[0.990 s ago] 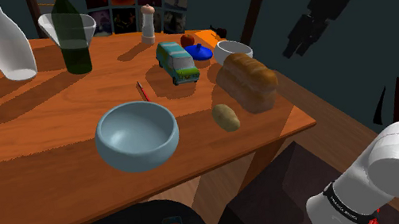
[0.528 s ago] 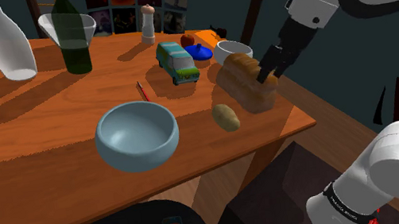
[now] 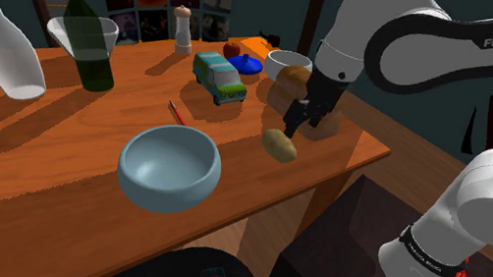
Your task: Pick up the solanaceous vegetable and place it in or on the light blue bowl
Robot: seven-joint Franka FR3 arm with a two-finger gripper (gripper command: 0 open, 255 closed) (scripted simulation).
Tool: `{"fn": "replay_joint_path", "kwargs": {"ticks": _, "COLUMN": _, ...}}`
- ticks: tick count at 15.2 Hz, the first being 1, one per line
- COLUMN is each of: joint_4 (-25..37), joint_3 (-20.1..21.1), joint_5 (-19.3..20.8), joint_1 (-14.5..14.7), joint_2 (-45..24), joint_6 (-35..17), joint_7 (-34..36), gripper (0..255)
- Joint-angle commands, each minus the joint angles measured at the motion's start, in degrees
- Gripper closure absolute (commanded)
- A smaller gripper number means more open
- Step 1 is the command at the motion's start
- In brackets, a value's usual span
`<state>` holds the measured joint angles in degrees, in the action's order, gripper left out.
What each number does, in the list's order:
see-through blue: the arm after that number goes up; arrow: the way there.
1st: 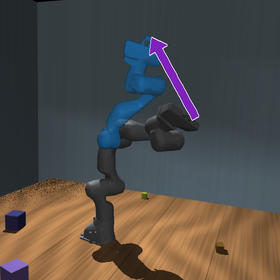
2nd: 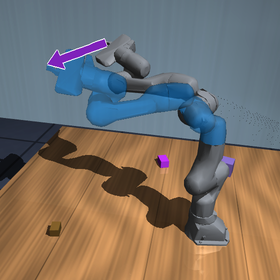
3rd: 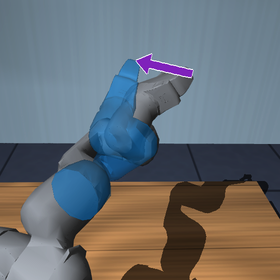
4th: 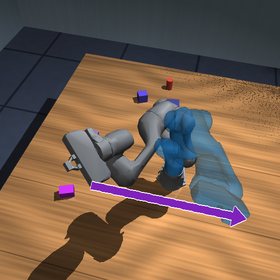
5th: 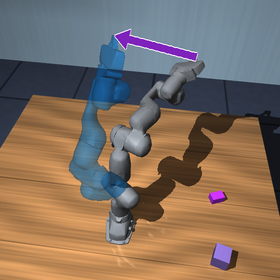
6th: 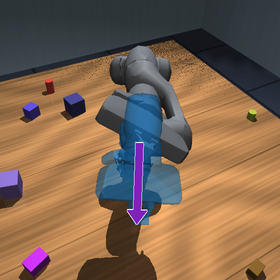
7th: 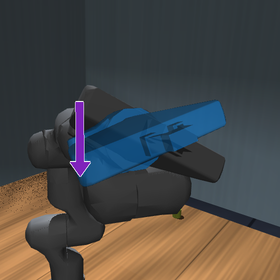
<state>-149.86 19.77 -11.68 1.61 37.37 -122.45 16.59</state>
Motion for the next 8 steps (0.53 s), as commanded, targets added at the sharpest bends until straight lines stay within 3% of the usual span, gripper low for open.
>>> {"fn": "replay_joint_path", "kwargs": {"ticks": 1, "joint_4": -0.1, "joint_3": 3.2, "joint_5": 0.0, "joint_1": -0.2, "joint_2": -3.4, "joint_6": -3.8, "joint_7": 3.1, "gripper": 0}}
{"fn": "replay_joint_path", "kwargs": {"ticks": 8, "joint_4": -2.5, "joint_3": 5.8, "joint_5": 0.4, "joint_1": -0.9, "joint_2": -8.3, "joint_6": -11.2, "joint_7": 4.8, "gripper": 0}}
